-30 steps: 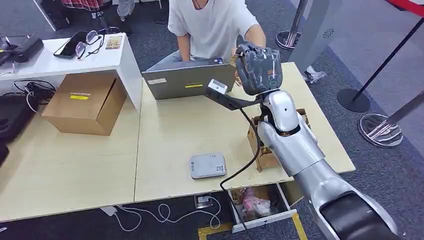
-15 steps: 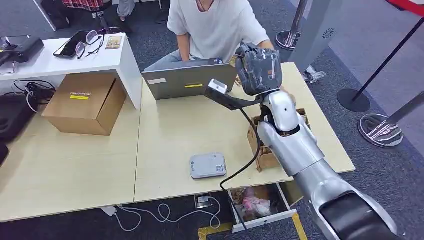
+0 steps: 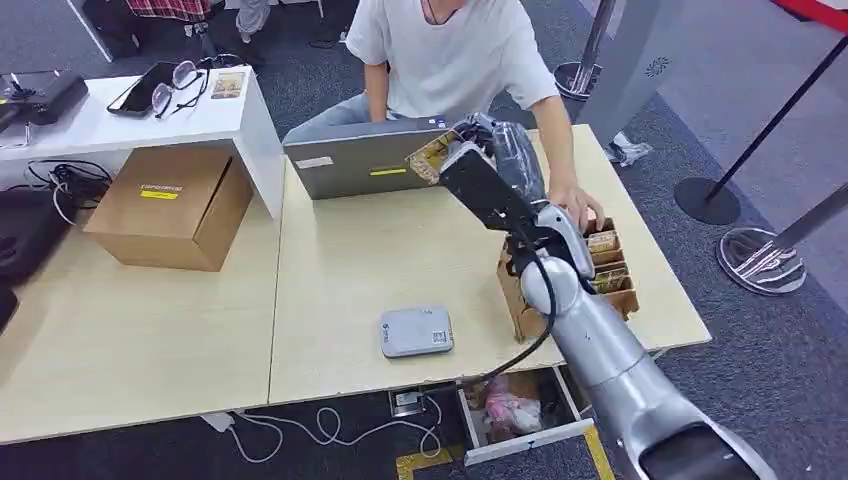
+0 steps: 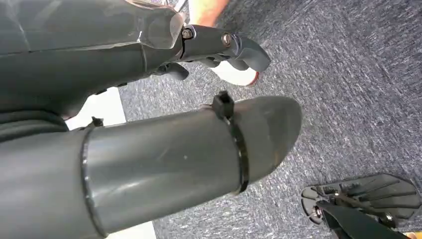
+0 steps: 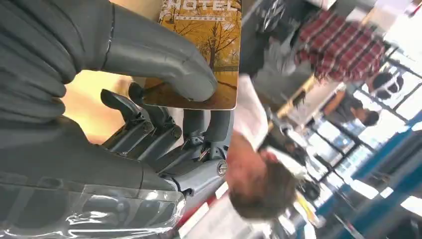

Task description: Pass the card to the sensor for recognition and then transmit it.

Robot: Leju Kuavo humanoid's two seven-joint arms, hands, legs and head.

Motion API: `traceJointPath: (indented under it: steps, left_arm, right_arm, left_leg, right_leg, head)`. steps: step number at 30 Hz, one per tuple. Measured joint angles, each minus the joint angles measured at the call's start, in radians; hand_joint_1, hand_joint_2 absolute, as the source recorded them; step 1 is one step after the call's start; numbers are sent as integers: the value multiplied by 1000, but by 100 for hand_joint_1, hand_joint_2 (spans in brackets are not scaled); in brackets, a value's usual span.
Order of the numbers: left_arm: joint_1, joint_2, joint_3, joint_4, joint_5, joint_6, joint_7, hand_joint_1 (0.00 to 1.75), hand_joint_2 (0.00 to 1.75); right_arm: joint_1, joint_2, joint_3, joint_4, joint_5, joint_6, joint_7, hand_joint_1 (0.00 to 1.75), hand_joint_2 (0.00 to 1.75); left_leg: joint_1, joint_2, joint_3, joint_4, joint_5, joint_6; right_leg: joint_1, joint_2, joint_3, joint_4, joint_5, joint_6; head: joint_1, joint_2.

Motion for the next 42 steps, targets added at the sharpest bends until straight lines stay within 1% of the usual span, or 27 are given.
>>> traceJointPath:
  steps: [1, 3, 9, 13, 19, 23, 26, 29, 33, 42]
  left_arm:
    - [0, 0, 3, 0, 2, 0, 0, 0, 0]
    - [1, 0, 8, 0, 2, 0, 0, 0, 0]
    - [1, 0, 13, 0, 3, 0, 0, 0, 0]
    - [1, 0, 16, 0, 8, 2, -2, 0, 0]
    - [2, -3, 20, 0, 9, 0, -8, 0, 0]
    - [3, -3, 21, 0, 5, -11, -7, 0, 0]
    - [5, -3, 21, 0, 5, -12, -7, 0, 0]
    - [6, -3, 21, 0, 5, -12, -7, 0, 0]
    - [8, -3, 22, 0, 6, -14, -7, 0, 0]
    - [11, -3, 24, 0, 13, -15, -7, 0, 0]
  right_arm:
    - [16, -3, 0, -10, -43, 3, 4, 175, 175]
    - [43, -7, 1, -25, -73, 6, 5, 175, 175]
    - [69, -15, 2, -50, -91, 7, 7, 175, 175]
    - [98, -16, 3, -69, -122, 16, 31, 175, 175]
    - [219, -16, 5, -126, -131, 18, 91, 175, 175]
    - [302, -16, 4, -142, -143, 22, 107, 175, 175]
    - [343, -16, 4, -143, -144, 25, 111, 175, 175]
    - [362, -16, 3, -143, -144, 27, 118, 175, 175]
    - [381, -17, 3, -139, -144, 30, 152, 175, 175]
    - [412, -18, 5, -94, -165, 33, 162, 175, 175]
  left_leg:
    - [0, 0, 0, 0, 0, 0]
    - [0, 0, 0, 0, 0, 0]
    - [0, 0, 0, 0, 0, 0]
    - [0, 0, 0, 0, 0, 0]
    - [0, 0, 0, 0, -1, 0]
    - [0, 0, -1, 0, -2, 1]
    - [0, 0, -1, 0, -2, 2]
    - [0, 0, -1, 0, -2, 2]
    - [0, 0, 0, 0, -2, 2]
    - [0, 0, -1, 0, -2, 2]
  right_leg:
    - [0, 0, 0, 0, 0, 0]
    - [0, 0, 0, 0, 0, 0]
    - [0, 0, 0, 0, 0, 0]
    - [0, 0, 0, 0, 0, 0]
    - [0, 0, 0, 0, -1, 1]
    - [0, 0, 0, 0, -2, 1]
    - [0, 0, 0, 0, -2, 1]
    - [0, 0, 0, 0, -2, 1]
    - [0, 0, 0, 0, -2, 1]
    - [0, 0, 0, 0, -3, 1]
  head:
    - [0, 0]
    - [0, 0]
    - [0, 0]
    - [0, 0]
    - [0, 0]
    - [0, 0]
    - [0, 0]
    - [0, 0]
    - [0, 0]
    - [0, 0]
